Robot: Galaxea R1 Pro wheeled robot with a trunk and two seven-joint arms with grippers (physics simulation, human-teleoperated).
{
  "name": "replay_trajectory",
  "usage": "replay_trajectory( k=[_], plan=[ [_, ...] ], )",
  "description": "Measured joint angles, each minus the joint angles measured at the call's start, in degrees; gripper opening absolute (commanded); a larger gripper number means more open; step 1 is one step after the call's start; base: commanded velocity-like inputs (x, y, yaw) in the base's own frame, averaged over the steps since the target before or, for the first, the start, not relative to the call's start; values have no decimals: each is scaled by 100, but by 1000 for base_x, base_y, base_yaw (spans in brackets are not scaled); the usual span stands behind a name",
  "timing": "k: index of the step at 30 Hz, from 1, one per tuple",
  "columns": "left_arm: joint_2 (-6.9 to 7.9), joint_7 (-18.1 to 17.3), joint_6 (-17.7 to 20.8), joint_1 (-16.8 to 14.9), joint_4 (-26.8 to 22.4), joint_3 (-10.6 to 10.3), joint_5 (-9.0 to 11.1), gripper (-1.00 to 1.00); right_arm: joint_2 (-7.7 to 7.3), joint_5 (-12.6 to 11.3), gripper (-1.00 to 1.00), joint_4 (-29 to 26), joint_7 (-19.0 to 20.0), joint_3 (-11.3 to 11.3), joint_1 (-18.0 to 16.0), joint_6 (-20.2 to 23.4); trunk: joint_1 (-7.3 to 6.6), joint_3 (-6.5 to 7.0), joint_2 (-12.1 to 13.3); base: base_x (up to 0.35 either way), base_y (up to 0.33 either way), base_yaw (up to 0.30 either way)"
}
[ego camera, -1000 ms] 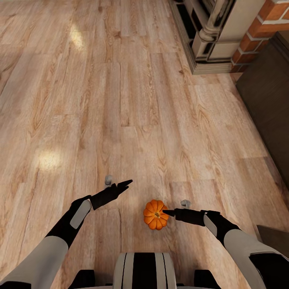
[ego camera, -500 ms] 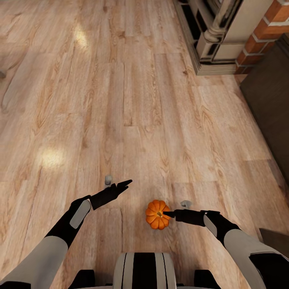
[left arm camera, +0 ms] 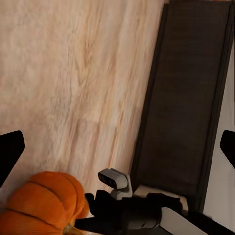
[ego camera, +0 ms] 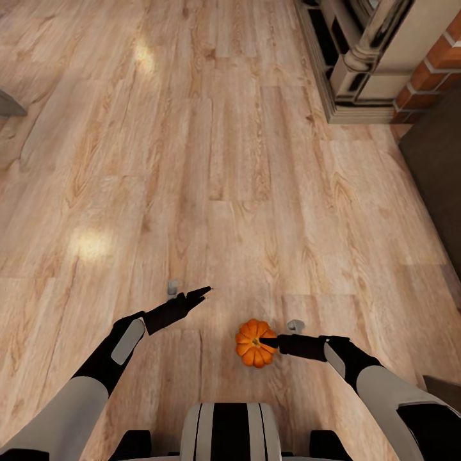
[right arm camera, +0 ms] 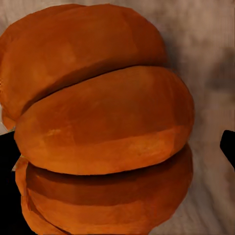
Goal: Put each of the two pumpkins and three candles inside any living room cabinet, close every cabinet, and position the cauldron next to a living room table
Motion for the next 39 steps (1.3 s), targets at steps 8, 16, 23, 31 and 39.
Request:
replay_trajectory(
  k=[8, 16, 23, 31, 39],
  plan=[
    [0, 0, 0, 0, 1, 0, 0, 100, 3, 1, 100, -12, 123, -19, -2, 0, 0, 0, 0, 0, 0, 282],
    [-1, 3, -2, -1, 2, -1, 0, 100, -3, 73, 100, -155, -3, -75, -6, 1, 0, 0, 0, 0, 0, 115],
    [0, 8, -1, -1, 2, -1, -1, 100, -12, 96, -100, -279, -63, -41, 0, -37, 0, -1, 0, 0, 0, 1],
    [-1, 5, -1, -1, 2, -1, -1, 100, -15, 91, -100, -326, -100, -49, 0, -35, 0, -1, 0, 0, 0, 0],
    [-1, 2, -2, -1, 1, -1, -1, 100, -57, 155, -100, -512, 557, -27, 3, -36, 1, -1, 0, 0, 0, 0]
  ],
)
